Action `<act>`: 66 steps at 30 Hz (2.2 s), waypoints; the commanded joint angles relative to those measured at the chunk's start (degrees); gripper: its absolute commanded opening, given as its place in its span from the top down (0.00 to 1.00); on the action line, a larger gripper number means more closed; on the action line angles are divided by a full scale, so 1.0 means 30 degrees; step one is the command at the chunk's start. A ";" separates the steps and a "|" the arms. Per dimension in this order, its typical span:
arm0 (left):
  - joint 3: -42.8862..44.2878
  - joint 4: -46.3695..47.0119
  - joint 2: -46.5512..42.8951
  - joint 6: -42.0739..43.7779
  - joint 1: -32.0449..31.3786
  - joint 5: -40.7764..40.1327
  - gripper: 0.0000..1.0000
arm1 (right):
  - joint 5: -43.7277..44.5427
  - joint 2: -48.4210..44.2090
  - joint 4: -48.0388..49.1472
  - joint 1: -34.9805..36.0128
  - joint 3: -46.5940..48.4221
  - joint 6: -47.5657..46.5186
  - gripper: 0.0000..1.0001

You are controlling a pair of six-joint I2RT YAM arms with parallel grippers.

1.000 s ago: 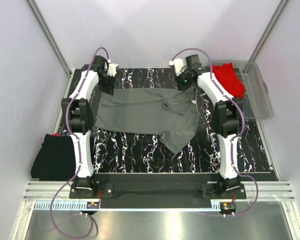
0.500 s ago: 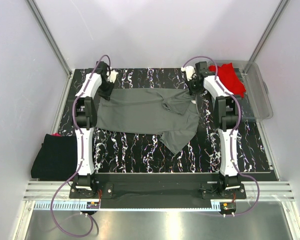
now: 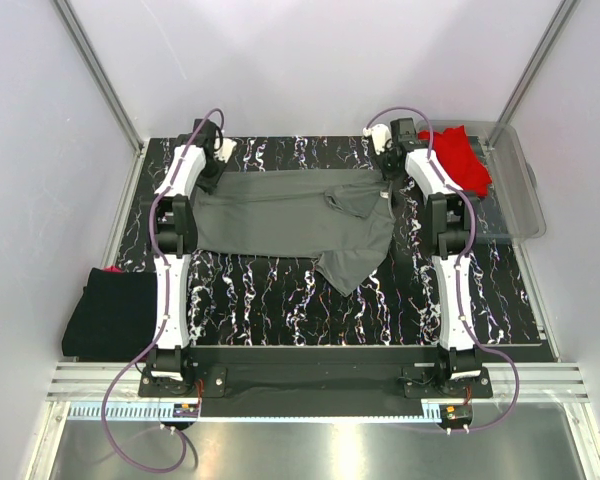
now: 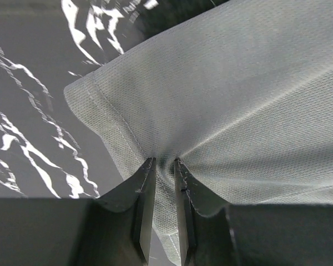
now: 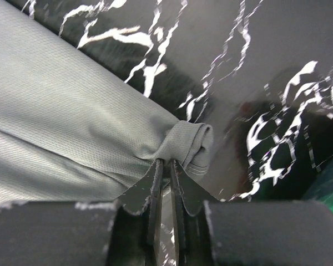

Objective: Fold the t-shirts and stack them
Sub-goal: Fold the tshirt

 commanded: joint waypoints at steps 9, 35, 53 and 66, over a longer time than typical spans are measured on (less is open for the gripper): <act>0.0073 0.3986 -0.1540 0.0337 -0.0189 -0.0309 0.67 | 0.0843 0.0433 0.0049 -0.0379 0.2875 0.0138 0.78; -1.6976 0.4868 -1.6045 -0.0777 -0.2622 -0.0016 0.32 | -0.7271 -1.8048 -0.2033 0.4188 -2.0370 -0.8496 0.65; -2.1345 0.6597 -1.7364 -0.1215 -0.2066 -0.0573 0.36 | -0.7244 -1.9728 0.3184 0.8908 -2.6364 -1.2079 0.58; -2.1432 0.6655 -1.7774 -0.0748 -0.0806 -0.0778 0.36 | -0.6688 -1.7911 0.3213 0.9874 -2.6186 -1.2167 0.62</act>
